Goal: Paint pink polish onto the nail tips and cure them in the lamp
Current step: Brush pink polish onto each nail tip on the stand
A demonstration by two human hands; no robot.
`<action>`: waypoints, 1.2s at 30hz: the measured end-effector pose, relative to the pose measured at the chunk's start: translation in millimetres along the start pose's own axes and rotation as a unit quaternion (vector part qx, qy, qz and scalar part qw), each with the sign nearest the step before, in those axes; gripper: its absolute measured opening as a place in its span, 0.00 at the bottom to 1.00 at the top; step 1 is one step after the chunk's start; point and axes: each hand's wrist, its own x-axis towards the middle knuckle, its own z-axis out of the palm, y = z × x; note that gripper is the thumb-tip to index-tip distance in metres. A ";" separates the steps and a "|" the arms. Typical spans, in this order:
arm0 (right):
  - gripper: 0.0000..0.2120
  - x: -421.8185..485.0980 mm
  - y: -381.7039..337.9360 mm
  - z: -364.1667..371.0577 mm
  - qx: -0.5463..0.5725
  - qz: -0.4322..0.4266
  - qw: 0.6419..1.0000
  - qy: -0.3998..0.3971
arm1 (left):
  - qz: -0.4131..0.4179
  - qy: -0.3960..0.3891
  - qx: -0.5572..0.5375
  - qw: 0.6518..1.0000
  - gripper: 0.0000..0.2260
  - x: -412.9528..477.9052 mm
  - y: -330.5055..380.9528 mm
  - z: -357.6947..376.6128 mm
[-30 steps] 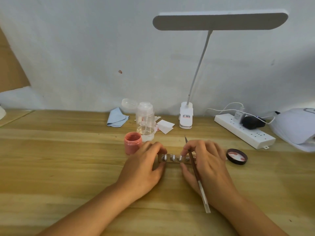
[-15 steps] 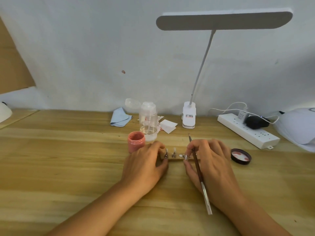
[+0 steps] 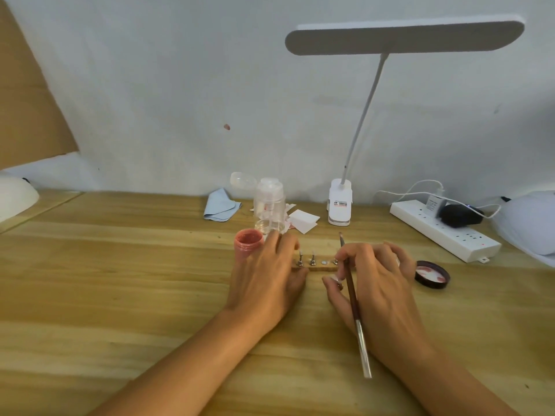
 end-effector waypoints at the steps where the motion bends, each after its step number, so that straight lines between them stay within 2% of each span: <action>1: 0.14 -0.6 -0.1 -0.3 0.004 0.007 1.000 0.008 | 0.021 -0.010 -0.031 0.999 0.14 -2.3 2.9 -1.8; 6: 0.12 0.4 -3.2 0.1 0.028 0.025 0.999 0.004 | 0.018 -0.109 -0.217 0.970 0.13 -13.1 15.3 -1.3; 10: 0.14 2.0 -4.9 -1.0 0.046 0.036 0.998 -0.005 | 0.000 -0.105 -0.301 0.948 0.07 -7.1 9.5 -1.3; 15: 0.12 5.1 -8.4 -4.7 0.065 0.036 0.997 -0.020 | -0.035 -0.120 -0.258 0.958 0.04 -8.1 -8.2 -1.6; 18: 0.10 4.5 -18.6 -5.7 0.140 0.088 0.986 -0.011 | -0.043 -0.117 -0.191 0.974 0.05 -16.5 -23.4 -7.9; 21: 0.08 7.6 -26.2 -7.4 0.195 0.137 0.971 -0.001 | -0.048 -0.128 -0.169 0.976 0.04 -16.5 -31.2 -13.9; 24: 0.06 25.7 -33.2 -10.3 0.233 0.130 0.962 -0.052 | -0.065 -0.134 -0.166 0.975 0.05 -13.2 -34.2 -15.6; 26: 0.03 39.3 -42.4 -11.0 0.304 0.142 0.938 -0.087 | -0.073 -0.139 -0.170 0.973 0.06 -10.8 -34.0 -14.9; 29: 0.06 70.9 -56.8 -6.6 0.410 0.228 0.875 -0.123 | -0.074 -0.147 -0.183 0.969 0.07 -7.8 -34.0 -14.7; 32: 0.11 104.5 -62.0 9.1 0.413 0.278 0.848 -0.180 | -0.088 -0.141 -0.197 0.966 0.06 -7.9 -36.8 -12.9; 36: 0.04 120.4 -59.9 35.4 0.322 0.319 0.856 -0.248 | -0.131 -0.140 -0.246 0.950 0.06 -6.3 -39.0 -7.3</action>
